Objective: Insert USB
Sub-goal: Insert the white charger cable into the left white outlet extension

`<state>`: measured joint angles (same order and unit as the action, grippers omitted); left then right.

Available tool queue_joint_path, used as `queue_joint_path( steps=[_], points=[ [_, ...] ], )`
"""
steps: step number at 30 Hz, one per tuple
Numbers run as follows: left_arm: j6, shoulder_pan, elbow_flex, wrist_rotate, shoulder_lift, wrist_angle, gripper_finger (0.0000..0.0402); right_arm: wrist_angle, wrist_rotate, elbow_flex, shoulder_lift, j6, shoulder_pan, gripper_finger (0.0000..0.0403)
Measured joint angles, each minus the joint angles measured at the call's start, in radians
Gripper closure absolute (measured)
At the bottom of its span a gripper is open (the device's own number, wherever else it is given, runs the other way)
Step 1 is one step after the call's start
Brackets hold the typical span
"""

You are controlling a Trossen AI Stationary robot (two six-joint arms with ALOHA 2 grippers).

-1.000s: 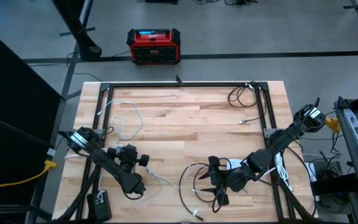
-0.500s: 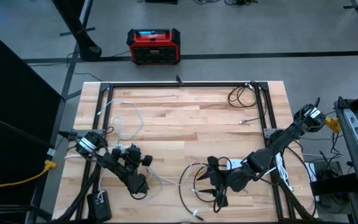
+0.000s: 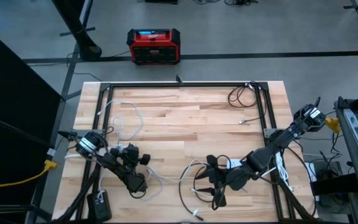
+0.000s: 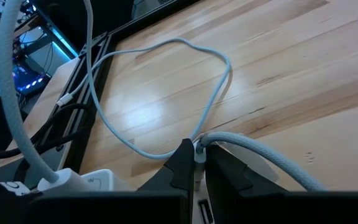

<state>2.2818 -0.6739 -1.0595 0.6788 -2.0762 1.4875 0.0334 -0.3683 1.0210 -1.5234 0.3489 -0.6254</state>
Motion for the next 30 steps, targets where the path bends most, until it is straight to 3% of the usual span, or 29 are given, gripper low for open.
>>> queue_joint_path(
  steps=[12,25,27,30],
  points=[
    [-0.002,-0.009,-0.016,-0.019,-0.001,-0.060,0.0389,0.001,0.000,0.000,0.000,0.000,0.000,0.0208],
    [-0.002,-0.032,-0.069,-0.008,0.000,0.066,0.0389,0.000,0.001,0.000,0.000,-0.009,0.002,0.0208],
    [-0.003,-0.032,-0.104,0.034,0.007,0.082,0.0389,-0.002,0.001,0.000,0.000,-0.019,0.002,0.0208],
    [-0.006,-0.037,-0.152,0.175,0.032,0.086,0.0389,-0.004,0.000,0.000,0.000,-0.033,0.004,0.0208]
  ],
)
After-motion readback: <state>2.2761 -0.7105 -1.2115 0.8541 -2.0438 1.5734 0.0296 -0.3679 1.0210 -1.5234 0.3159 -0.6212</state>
